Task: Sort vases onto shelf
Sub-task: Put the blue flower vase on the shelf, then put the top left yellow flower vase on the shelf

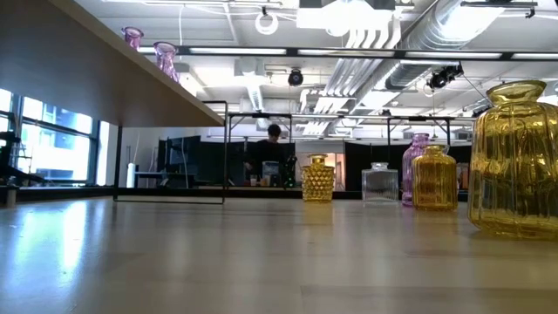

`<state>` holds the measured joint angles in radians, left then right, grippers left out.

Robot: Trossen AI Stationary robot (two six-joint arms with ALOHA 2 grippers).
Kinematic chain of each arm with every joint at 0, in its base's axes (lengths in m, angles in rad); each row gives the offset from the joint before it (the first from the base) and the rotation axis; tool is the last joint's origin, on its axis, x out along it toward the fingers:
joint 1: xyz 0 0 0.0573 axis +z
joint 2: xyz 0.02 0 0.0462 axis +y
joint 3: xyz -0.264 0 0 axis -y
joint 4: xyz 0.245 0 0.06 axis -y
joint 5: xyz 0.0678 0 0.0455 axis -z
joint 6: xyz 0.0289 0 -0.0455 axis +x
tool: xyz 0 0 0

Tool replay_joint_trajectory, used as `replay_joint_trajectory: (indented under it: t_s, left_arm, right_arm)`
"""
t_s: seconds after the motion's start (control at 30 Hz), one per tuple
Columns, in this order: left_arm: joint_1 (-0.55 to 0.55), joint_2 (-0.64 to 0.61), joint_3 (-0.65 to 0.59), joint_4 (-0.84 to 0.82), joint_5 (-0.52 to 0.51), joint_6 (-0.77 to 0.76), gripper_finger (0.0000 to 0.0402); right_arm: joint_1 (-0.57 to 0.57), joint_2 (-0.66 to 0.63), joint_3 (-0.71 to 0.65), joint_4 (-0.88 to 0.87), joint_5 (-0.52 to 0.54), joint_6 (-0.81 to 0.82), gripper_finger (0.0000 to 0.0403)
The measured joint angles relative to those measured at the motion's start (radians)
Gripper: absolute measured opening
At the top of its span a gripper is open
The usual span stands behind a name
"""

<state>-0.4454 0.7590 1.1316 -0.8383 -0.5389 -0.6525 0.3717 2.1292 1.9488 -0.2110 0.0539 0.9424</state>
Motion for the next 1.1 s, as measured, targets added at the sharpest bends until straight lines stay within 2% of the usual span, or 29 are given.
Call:
replay_joint_trajectory:
  t_s: [0.43,0.67,0.9,1.1]
  left_arm:
    - [0.0,0.0,0.0,-0.001,0.013,0.01,0.0119]
    - [0.0,0.0,0.0,-0.002,0.014,0.026,0.0119]
    - [0.0,0.0,0.0,-0.002,0.013,0.063,0.0119]
    - [0.0,-0.029,0.0,-0.011,-0.055,0.1,0.0119]
  right_arm:
    - [0.004,0.001,0.0,-0.018,0.089,0.0,0.0]
    - [0.028,-0.025,-0.001,-0.111,0.208,0.0,0.0]
    - [0.044,-0.125,-0.001,-0.376,0.345,-0.007,0.0]
    - [0.004,-0.227,0.0,-0.597,0.357,-0.096,0.0]
